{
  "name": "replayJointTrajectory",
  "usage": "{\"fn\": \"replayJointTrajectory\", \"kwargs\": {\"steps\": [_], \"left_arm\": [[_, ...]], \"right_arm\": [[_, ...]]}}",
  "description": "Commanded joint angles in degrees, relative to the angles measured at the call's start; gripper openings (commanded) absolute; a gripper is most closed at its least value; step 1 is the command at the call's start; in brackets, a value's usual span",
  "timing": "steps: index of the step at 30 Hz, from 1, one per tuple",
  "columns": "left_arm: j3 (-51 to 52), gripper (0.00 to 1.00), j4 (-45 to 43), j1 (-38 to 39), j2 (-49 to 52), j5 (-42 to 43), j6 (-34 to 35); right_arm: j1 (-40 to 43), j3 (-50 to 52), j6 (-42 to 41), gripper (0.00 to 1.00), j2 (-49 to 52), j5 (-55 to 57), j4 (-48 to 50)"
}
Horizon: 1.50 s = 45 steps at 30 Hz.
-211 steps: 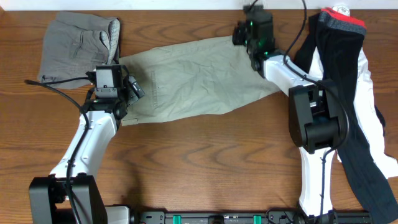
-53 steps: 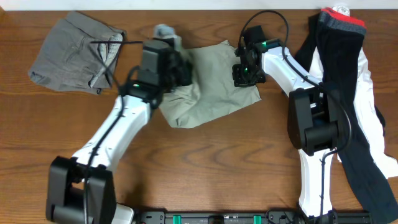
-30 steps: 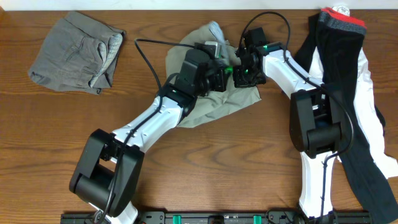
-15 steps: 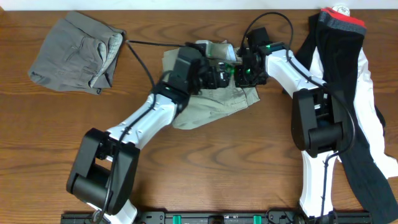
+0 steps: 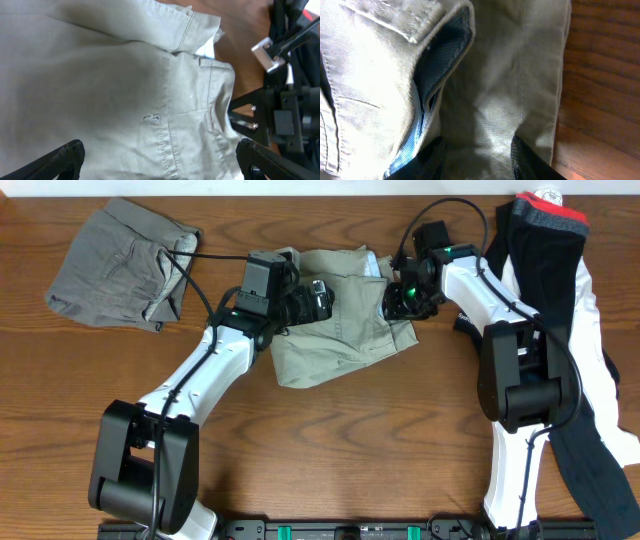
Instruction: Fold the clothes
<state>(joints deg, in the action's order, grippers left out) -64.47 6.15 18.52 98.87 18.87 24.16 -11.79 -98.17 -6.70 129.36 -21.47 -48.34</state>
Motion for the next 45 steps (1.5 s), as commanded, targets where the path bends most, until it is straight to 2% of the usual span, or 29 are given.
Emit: {"fn": "replayJointTrajectory", "kwargs": {"steps": [1, 10, 18, 32, 36, 38, 40, 41, 45], "left_arm": [[-1.29, 0.98, 1.03, -0.35, -0.83, -0.15, -3.85], [-1.29, 0.98, 1.14, -0.37, -0.83, -2.36, -4.37], [-1.29, 0.98, 1.29, -2.56, -0.83, -3.1, -4.46], [-1.29, 0.98, 1.6, -4.11, -0.83, -3.1, -4.44], [-1.29, 0.98, 1.88, -4.11, -0.83, -3.1, -4.44], [-1.29, 0.98, 2.19, -4.11, -0.83, -3.1, -4.44], [-1.29, 0.98, 2.43, -4.11, -0.83, -3.1, -4.44], [-1.29, 0.98, 2.6, -4.11, -0.83, -3.1, -4.44], [-1.29, 0.98, 2.84, -4.11, -0.83, -3.1, -4.44]], "right_arm": [[0.22, -1.18, 2.14, 0.42, -1.88, -1.25, 0.31], [0.26, -6.36, 2.08, 0.44, -1.88, -1.51, -1.4], [0.2, -6.4, 2.1, 0.42, -1.86, -1.92, -1.57], [-2.62, -4.46, 3.41, 0.45, -1.73, -1.79, -1.11], [-4.11, -3.54, 3.39, 0.37, -1.62, -0.98, -0.31], [-4.48, -3.41, 3.39, 0.23, -1.44, -0.79, -0.31], [-4.63, -3.41, 3.39, 0.04, -1.18, -0.26, -0.24], [-4.63, -3.41, 3.37, 0.01, -1.14, 0.31, -0.13], [-3.8, -4.2, 3.37, 0.01, -1.22, 0.35, 1.79]]}}
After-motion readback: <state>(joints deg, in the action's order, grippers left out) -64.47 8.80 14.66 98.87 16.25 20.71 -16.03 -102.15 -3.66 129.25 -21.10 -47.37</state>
